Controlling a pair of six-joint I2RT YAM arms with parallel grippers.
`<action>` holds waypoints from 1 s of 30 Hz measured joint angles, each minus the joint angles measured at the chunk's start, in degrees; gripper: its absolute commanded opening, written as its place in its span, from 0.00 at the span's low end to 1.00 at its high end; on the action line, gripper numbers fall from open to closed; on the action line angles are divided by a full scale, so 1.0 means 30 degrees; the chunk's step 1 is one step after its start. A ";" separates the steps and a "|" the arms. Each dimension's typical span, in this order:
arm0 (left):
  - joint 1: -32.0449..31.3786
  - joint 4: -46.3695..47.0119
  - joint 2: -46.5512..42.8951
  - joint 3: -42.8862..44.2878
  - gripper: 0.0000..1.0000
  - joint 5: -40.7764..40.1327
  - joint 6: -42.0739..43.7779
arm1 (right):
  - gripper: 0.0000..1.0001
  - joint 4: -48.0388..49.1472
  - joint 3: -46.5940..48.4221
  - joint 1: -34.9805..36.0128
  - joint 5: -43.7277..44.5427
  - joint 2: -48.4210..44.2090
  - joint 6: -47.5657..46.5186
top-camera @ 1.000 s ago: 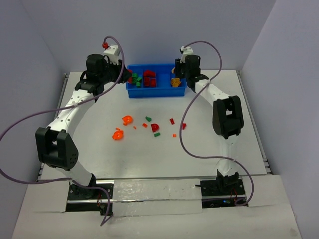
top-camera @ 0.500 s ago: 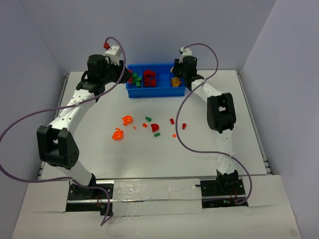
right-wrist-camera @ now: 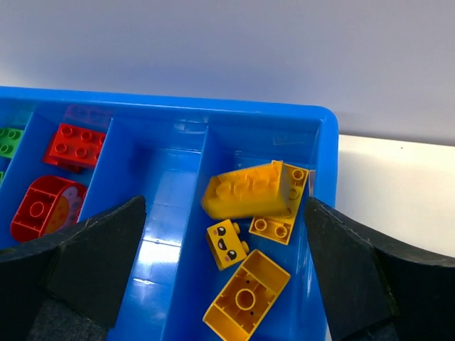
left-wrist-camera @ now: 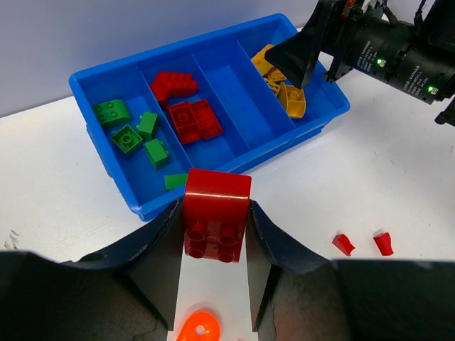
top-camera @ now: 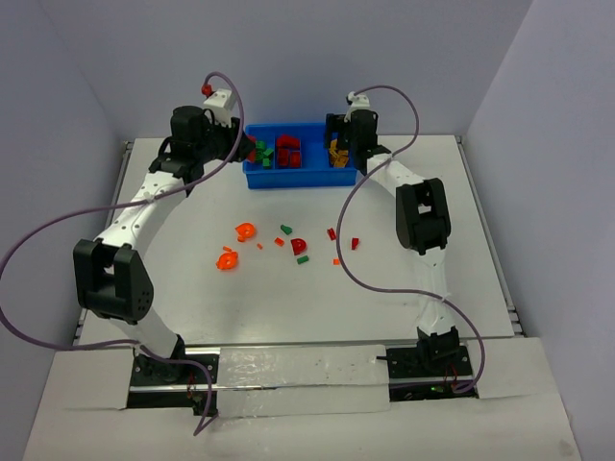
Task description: Sort the legos into containers by color
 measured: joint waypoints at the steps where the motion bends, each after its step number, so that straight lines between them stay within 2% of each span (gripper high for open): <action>1: -0.0008 0.0000 0.0049 0.0008 0.00 0.0000 0.0004 | 1.00 -0.0004 0.0000 0.0000 -0.0004 -0.0004 0.0051; 6: -0.0327 0.0003 0.1150 0.0766 0.00 -0.0236 0.0075 | 1.00 -0.0225 -0.0248 -0.0027 -0.0512 -0.0535 0.0225; 9: -0.0741 0.0087 0.2654 0.2263 0.00 -0.0589 -0.0007 | 1.00 -0.0491 -0.1301 -0.0098 -0.0933 -0.2157 0.0262; 14: -0.1199 0.0846 0.5609 0.4829 0.01 -0.0837 -0.0767 | 1.00 -0.0910 -0.3365 -0.0389 -0.1450 -0.6416 0.0241; 22: -0.1687 0.2545 0.9967 0.7709 0.07 -0.1572 -0.1649 | 1.00 -0.1352 -0.8154 -0.1695 -0.2373 -1.3616 0.0599; 30: -0.1736 0.3111 1.2663 0.9562 0.11 -0.1603 -0.2478 | 1.00 -0.2679 -1.0850 -0.2184 -0.2585 -1.5096 0.0771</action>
